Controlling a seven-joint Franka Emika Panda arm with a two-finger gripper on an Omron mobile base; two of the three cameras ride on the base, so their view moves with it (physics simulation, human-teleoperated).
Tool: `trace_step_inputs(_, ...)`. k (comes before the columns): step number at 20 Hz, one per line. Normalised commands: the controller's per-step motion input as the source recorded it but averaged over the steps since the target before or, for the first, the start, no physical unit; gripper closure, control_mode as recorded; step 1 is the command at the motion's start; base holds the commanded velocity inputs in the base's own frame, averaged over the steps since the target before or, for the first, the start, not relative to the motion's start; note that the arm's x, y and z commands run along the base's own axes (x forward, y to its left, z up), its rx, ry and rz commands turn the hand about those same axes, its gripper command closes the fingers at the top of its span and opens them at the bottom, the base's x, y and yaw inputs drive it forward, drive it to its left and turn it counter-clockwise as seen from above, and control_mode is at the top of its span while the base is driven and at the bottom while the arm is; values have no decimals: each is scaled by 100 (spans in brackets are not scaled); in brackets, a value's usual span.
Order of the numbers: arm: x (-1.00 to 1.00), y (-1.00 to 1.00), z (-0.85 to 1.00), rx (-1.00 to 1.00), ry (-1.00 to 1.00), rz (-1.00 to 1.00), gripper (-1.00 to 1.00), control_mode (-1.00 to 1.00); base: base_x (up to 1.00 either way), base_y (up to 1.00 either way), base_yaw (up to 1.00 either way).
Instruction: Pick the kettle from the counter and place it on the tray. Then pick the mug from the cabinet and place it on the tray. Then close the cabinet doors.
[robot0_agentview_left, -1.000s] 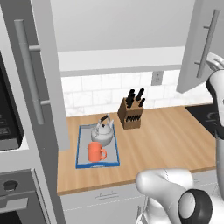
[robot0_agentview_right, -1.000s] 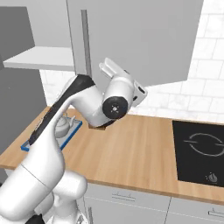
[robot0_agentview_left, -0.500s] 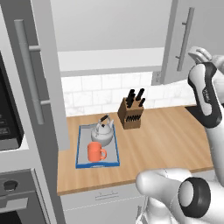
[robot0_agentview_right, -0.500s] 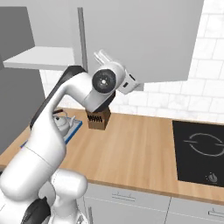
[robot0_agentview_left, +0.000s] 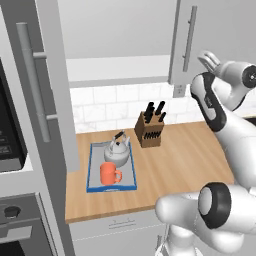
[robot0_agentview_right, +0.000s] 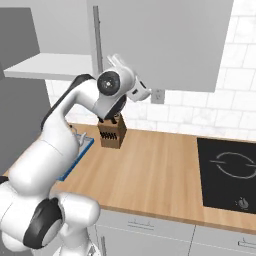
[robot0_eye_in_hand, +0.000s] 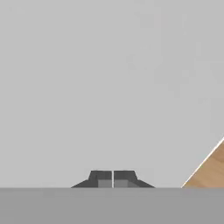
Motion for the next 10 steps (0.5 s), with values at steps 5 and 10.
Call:
trace_step_inputs(5, 100, 18, -50, 14, 0, -13, 100, -100, 0, 0, 0)
trace_step_inputs(10, 100, 0, -25, 16, 7, -5, 100, -100, 0, 0, 0)
